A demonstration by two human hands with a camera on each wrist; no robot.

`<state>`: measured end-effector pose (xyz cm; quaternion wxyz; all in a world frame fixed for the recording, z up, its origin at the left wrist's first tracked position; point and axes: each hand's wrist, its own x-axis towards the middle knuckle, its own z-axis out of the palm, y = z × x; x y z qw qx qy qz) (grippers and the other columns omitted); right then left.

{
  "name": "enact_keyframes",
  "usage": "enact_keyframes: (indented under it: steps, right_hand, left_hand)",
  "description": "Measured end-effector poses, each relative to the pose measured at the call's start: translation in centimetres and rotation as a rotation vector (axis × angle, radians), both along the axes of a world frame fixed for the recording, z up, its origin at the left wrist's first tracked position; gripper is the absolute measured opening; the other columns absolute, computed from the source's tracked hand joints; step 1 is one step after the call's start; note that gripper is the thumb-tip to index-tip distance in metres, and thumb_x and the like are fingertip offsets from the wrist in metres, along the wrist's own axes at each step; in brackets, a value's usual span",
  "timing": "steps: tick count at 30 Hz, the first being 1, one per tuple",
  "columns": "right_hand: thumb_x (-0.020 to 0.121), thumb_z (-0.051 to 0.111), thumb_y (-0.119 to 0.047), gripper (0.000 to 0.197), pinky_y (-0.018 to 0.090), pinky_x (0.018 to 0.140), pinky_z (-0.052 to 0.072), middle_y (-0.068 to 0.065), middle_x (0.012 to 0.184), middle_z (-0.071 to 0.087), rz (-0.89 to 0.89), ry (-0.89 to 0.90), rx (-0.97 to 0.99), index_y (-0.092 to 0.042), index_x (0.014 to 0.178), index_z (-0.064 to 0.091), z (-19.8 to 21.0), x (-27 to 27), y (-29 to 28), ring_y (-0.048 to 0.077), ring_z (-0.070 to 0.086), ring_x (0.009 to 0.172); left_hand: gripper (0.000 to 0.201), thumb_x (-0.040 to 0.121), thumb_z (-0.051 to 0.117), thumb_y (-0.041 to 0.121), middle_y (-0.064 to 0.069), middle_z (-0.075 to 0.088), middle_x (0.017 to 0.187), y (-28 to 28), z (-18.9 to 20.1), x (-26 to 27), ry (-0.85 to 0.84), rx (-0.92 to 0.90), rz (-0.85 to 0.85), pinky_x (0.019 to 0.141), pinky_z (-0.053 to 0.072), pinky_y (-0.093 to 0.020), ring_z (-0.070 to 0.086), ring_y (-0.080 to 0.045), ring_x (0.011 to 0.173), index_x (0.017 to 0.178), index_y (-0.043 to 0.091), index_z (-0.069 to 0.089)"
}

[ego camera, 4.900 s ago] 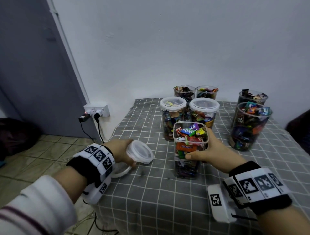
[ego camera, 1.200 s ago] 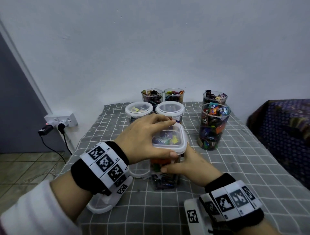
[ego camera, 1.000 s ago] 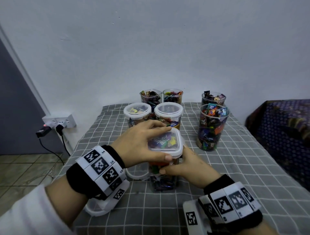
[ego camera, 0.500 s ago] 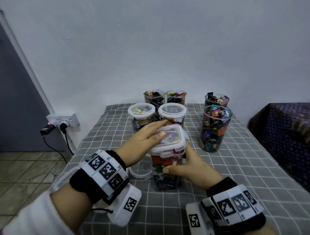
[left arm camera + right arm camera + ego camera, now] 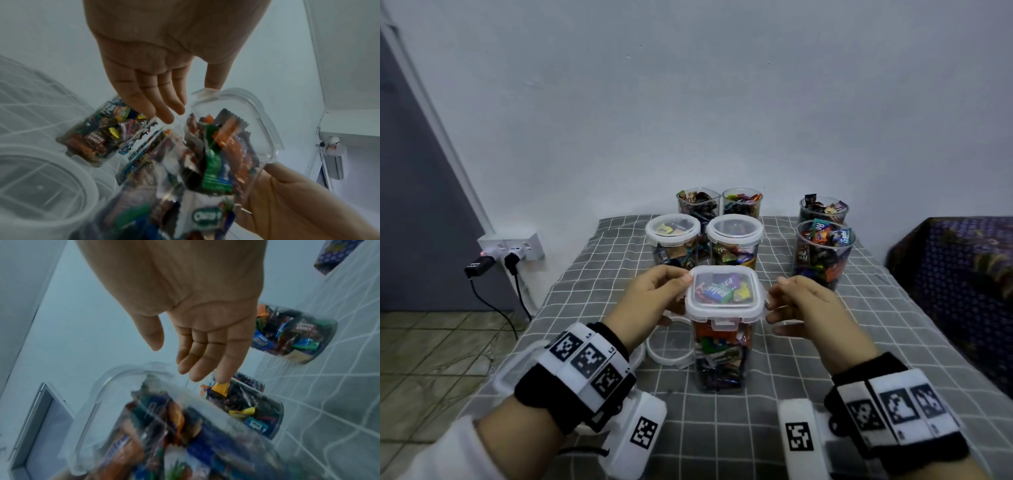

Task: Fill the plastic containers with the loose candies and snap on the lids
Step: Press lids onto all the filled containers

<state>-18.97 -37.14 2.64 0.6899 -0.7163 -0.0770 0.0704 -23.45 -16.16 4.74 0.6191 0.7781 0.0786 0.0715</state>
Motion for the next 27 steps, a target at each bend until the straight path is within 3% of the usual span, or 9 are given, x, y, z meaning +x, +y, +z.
enact_keyframes:
  steps: [3,6,10,13,16,19,22,24,27]
  right_hand:
    - [0.094,0.050,-0.029,0.024,0.029,0.060,0.048,0.004,0.078,0.059,0.025,0.040,0.001,-0.014,0.076,0.052,-0.7,0.0,0.9,0.014,0.056,0.067]
    - [0.090,0.051,-0.040,0.023,0.035,0.075,0.049,0.006,0.104,0.064,0.058,0.111,-0.008,-0.018,0.085,0.054,-1.6,-0.2,1.5,0.019,0.059,0.095]
    - [0.080,0.049,-0.050,0.034,0.043,0.093,0.042,-0.003,0.110,0.064,0.090,0.176,0.026,-0.022,0.098,0.056,-2.0,-0.3,1.8,0.018,0.056,0.109]
    - [0.083,0.045,-0.053,0.038,0.049,0.101,0.037,-0.009,0.108,0.066,0.119,0.209,0.019,-0.026,0.105,0.057,-2.0,-0.5,2.1,0.013,0.057,0.109]
    - [0.074,0.045,-0.063,0.055,0.052,0.105,0.035,-0.007,0.118,0.065,0.144,0.236,0.030,-0.029,0.115,0.058,-2.4,-0.5,2.2,0.015,0.055,0.116]
    - [0.082,0.043,-0.057,0.047,0.045,0.098,0.044,-0.007,0.111,0.069,0.161,0.232,0.070,-0.028,0.115,0.061,-2.6,-0.5,1.9,0.012,0.060,0.108]
    - [0.081,0.049,-0.058,0.049,0.033,0.085,0.049,-0.010,0.113,0.068,0.263,0.200,0.074,-0.030,0.120,0.059,-3.0,-0.4,1.3,0.006,0.062,0.108]
    - [0.068,0.068,-0.065,0.070,0.026,0.082,0.051,-0.013,0.118,0.065,0.354,0.179,0.066,-0.032,0.127,0.052,-3.1,-0.4,0.9,0.005,0.060,0.112]
    - [0.051,0.087,-0.044,0.092,0.019,0.089,0.049,-0.016,0.125,0.061,0.461,0.126,0.032,-0.031,0.132,0.044,-3.3,-0.5,0.8,0.002,0.055,0.117]
  left_hand:
    - [0.015,0.094,0.053,0.022,0.003,0.063,0.095,-0.4,-0.5,-0.3,-0.038,-0.026,0.043,0.064,0.044,-0.024,0.059,-0.008,0.077,0.107,0.019,0.057]
    - [0.025,0.095,0.048,0.025,0.007,0.063,0.108,-0.9,-0.9,-0.8,-0.036,-0.052,0.002,0.073,0.047,-0.021,0.059,-0.007,0.093,0.119,0.021,0.055]
    - [0.018,0.096,0.044,0.025,0.004,0.067,0.096,-1.2,-1.0,-1.2,0.012,-0.154,-0.013,0.075,0.053,-0.028,0.063,-0.001,0.079,0.103,0.022,0.060]
    - [0.020,0.097,0.043,0.030,0.003,0.068,0.096,-1.1,-1.1,-1.2,0.065,-0.157,-0.016,0.082,0.053,-0.044,0.063,-0.008,0.086,0.102,0.023,0.061]
    - [0.019,0.097,0.044,0.033,0.005,0.068,0.098,-1.1,-1.1,-1.2,0.080,-0.161,-0.003,0.082,0.053,-0.042,0.063,-0.008,0.089,0.101,0.026,0.061]
    - [0.022,0.096,0.043,0.035,0.005,0.068,0.105,-0.9,-1.1,-1.2,0.100,-0.146,-0.030,0.085,0.051,-0.039,0.062,-0.007,0.095,0.105,0.026,0.061]
    - [0.038,0.092,0.043,0.045,0.004,0.064,0.120,-0.3,-1.8,-0.7,0.140,-0.191,-0.047,0.100,0.044,-0.044,0.058,-0.011,0.112,0.121,0.026,0.059]
    - [0.056,0.085,0.041,0.057,0.005,0.060,0.128,0.1,-2.4,-0.4,0.199,-0.187,-0.081,0.106,0.038,-0.043,0.053,-0.012,0.119,0.130,0.027,0.053]
    - [0.076,0.069,0.038,0.068,0.008,0.058,0.130,0.1,-3.2,0.0,0.272,-0.201,-0.143,0.107,0.032,-0.036,0.051,-0.007,0.119,0.133,0.029,0.050]
